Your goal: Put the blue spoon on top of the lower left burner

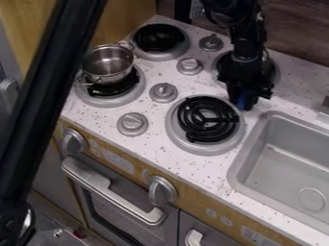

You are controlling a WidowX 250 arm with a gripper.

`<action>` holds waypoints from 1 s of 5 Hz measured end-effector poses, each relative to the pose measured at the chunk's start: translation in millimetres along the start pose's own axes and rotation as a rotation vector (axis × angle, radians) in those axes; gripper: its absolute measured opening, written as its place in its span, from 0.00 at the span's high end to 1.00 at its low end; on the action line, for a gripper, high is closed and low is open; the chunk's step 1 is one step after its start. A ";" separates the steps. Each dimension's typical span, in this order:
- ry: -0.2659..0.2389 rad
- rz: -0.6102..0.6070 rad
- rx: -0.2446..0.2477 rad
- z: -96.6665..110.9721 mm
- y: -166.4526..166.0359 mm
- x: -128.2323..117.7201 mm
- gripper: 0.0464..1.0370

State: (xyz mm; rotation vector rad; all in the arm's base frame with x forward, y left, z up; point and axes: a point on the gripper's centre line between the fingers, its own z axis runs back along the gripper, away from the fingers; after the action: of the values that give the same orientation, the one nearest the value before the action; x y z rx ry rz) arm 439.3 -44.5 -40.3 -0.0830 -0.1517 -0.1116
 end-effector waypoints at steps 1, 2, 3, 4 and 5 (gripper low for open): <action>-0.031 -0.015 -0.021 27.6 -9.2 -10.2 0.63; -0.046 0.010 -0.020 50.7 -2.6 -28.2 0.63; 0.015 0.045 -0.001 48.7 12.1 -58.1 0.63; 0.043 0.068 0.009 43.3 21.3 -71.7 0.63; 0.104 0.077 0.040 24.8 31.7 -79.6 0.63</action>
State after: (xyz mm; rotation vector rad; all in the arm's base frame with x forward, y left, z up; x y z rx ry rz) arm 361.2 -2.5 -30.6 -0.0425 -0.0467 -0.0356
